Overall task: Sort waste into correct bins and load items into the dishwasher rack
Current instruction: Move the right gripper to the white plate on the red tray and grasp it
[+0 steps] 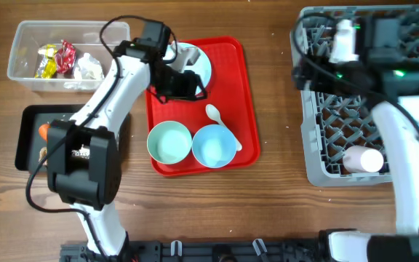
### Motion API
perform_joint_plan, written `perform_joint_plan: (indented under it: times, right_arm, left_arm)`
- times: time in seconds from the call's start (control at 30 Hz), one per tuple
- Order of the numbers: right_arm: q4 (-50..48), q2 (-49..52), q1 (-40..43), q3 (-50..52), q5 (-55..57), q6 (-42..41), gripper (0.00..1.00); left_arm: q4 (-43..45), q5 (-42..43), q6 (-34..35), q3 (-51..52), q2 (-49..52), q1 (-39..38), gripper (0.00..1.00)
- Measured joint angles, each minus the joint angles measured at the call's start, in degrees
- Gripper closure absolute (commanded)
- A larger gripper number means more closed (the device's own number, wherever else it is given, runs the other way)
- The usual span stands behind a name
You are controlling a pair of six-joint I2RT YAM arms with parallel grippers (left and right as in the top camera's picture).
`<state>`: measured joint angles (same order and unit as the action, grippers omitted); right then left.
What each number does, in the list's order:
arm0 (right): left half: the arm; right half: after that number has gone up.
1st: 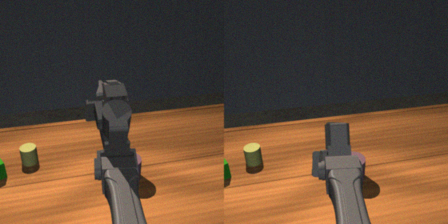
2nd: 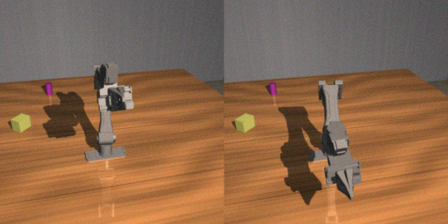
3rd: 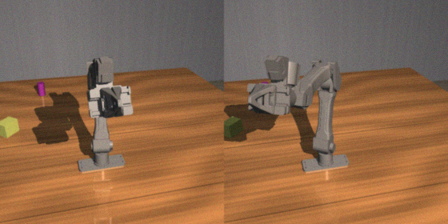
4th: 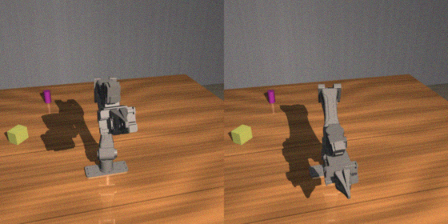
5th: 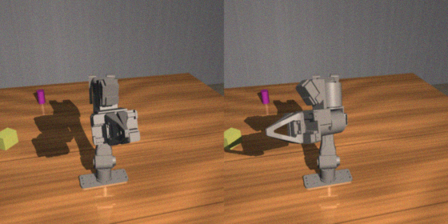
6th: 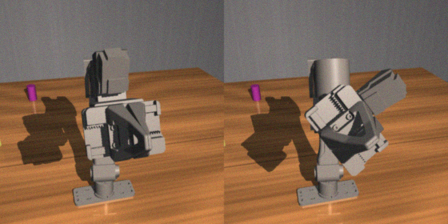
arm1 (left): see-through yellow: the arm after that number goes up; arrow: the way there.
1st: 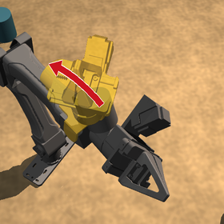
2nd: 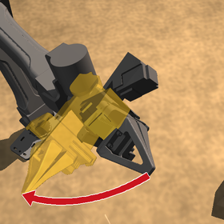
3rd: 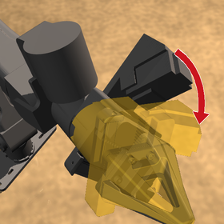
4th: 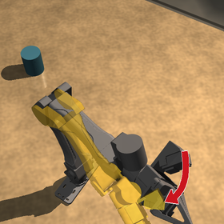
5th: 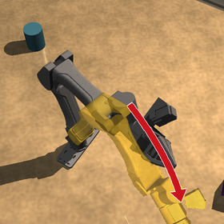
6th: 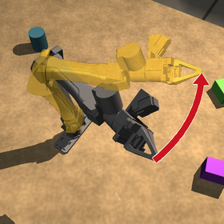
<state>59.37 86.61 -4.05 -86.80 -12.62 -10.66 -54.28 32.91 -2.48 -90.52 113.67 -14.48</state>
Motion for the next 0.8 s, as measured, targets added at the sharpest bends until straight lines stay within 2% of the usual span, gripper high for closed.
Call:
perform_joint_plan:
  times: [0.07,0.13,0.3,0.37,0.5,0.57,0.67,0.8]
  right_arm:
    - [-0.4,4.8,-3.7,0.0,0.0,0.0,0.06]
    - [-2.2,9.1,-6.4,0.1,0.0,-0.3,0.06]
    - [-11.5,14.1,-10.1,0.2,0.0,-2.8,0.11]
    - [-18.3,16.4,-11.4,0.1,0.2,-3.7,0.13]
    - [-20.0,21.3,-14.3,-1.9,0.7,-5.4,0.14]
    - [-19.6,23.6,-15.8,-5.3,1.2,-5.8,0.15]
    - [-21.4,28.9,-18.6,-9.6,1.6,-5.8,0.26]
    - [-23.9,35.8,-20.3,-12.4,2.0,-5.5,0.29]
  left_arm:
    - [-1.9,-3.9,0.5,0.0,-0.6,1.1,0.39]
    - [-1.2,-12.5,1.8,0.0,-0.9,1.4,0.38]
    - [3.6,-22.5,3.5,0.0,-0.9,1.4,0.43]
    - [3.9,-23.3,7.9,0.0,-0.9,1.7,0.43]
    - [3.8,-23.7,13.9,0.0,-1.2,5.6,0.43]
    - [3.4,-23.7,14.9,0.0,-2.1,7.5,0.43]
    - [2.1,-23.7,15.3,0.0,-3.3,7.5,0.43]
    - [2.0,-23.7,15.7,0.0,-3.3,7.4,0.4]
